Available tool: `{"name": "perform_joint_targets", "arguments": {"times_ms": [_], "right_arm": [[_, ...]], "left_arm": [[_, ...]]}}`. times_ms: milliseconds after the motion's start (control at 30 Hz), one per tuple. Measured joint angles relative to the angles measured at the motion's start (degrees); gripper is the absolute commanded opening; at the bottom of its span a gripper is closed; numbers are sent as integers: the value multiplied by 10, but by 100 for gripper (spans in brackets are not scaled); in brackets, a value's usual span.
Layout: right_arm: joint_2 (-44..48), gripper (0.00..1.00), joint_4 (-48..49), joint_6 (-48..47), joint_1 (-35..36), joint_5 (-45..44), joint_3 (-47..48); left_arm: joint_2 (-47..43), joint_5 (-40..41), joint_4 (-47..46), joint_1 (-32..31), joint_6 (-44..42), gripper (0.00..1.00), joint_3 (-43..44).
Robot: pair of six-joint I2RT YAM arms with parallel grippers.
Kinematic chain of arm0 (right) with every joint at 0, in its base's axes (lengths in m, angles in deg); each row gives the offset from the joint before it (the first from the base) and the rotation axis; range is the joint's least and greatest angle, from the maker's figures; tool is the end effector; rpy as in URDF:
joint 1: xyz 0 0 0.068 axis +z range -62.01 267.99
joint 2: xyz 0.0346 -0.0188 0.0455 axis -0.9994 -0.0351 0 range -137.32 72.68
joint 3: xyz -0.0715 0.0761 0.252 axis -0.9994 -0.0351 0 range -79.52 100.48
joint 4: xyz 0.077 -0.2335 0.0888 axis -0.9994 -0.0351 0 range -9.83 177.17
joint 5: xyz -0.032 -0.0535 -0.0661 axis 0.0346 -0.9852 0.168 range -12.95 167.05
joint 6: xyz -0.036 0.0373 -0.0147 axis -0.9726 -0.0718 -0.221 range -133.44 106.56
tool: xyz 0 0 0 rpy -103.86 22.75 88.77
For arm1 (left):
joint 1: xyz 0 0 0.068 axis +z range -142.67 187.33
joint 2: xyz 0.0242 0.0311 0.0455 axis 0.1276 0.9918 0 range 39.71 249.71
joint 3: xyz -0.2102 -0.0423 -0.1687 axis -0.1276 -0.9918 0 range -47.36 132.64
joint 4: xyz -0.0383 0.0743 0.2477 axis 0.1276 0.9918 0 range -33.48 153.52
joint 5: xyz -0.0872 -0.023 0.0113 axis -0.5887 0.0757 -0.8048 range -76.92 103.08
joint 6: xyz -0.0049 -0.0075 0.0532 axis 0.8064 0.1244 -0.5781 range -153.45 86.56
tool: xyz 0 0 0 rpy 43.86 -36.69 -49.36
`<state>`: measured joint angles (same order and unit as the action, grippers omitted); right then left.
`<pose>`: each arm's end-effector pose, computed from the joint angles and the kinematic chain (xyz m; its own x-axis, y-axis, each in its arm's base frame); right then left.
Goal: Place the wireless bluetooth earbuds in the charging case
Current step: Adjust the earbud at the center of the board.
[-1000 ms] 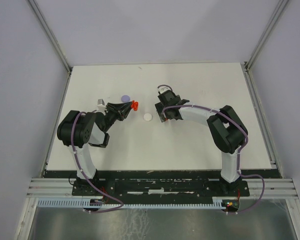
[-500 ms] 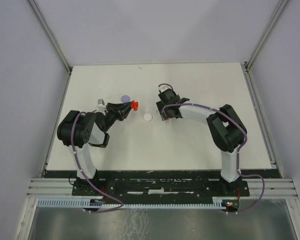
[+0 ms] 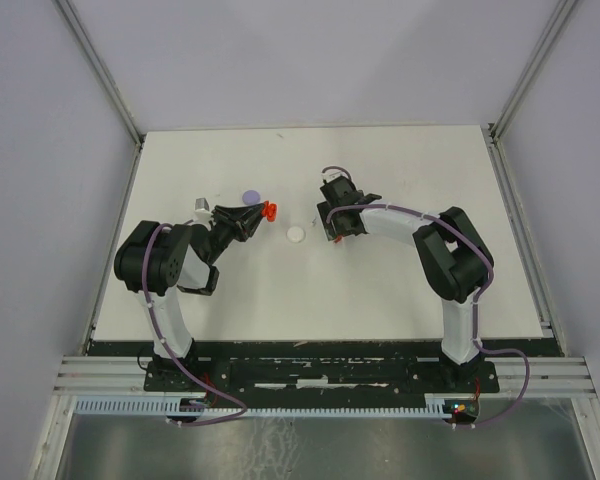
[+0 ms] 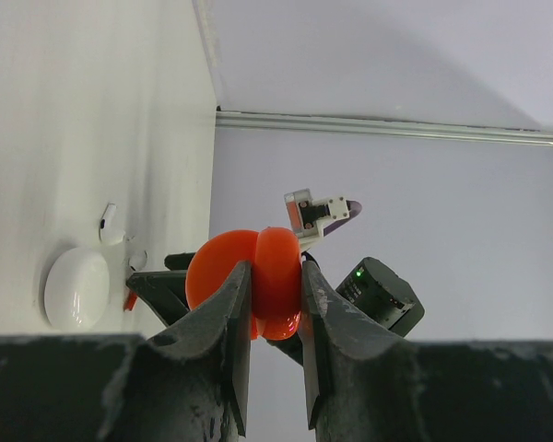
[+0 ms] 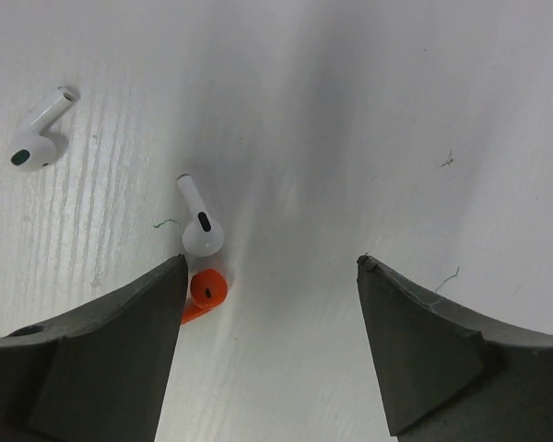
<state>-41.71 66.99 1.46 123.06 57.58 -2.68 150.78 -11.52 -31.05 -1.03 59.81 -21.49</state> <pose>0.3483 0.2301 0.1613 -0.7706 -0.2448 -0.5884 -0.2048 0.9694 -0.1351 0.2962 -0.0585 0.1252 -0.5452 -0.8374 0.0396 0.0099 -0.0537 -0.9985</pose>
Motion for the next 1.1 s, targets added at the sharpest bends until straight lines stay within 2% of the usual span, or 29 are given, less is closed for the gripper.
{"name": "perform_joint_targets", "arguments": {"times_ms": [167,300,433,1100], "right_arm": [[0,77,-1,1,-1,2,0],[-1,64,-2,-1,-1,10,0],[-2,60,0,-2,-1,19,1],[9,62,4,-1,-2,25,-16]], "left_arm": [[0,0,0,0,0,3,0],[0,0,0,0,0,3,0],[0,0,0,0,0,3,0],[0,0,0,0,0,3,0]]}}
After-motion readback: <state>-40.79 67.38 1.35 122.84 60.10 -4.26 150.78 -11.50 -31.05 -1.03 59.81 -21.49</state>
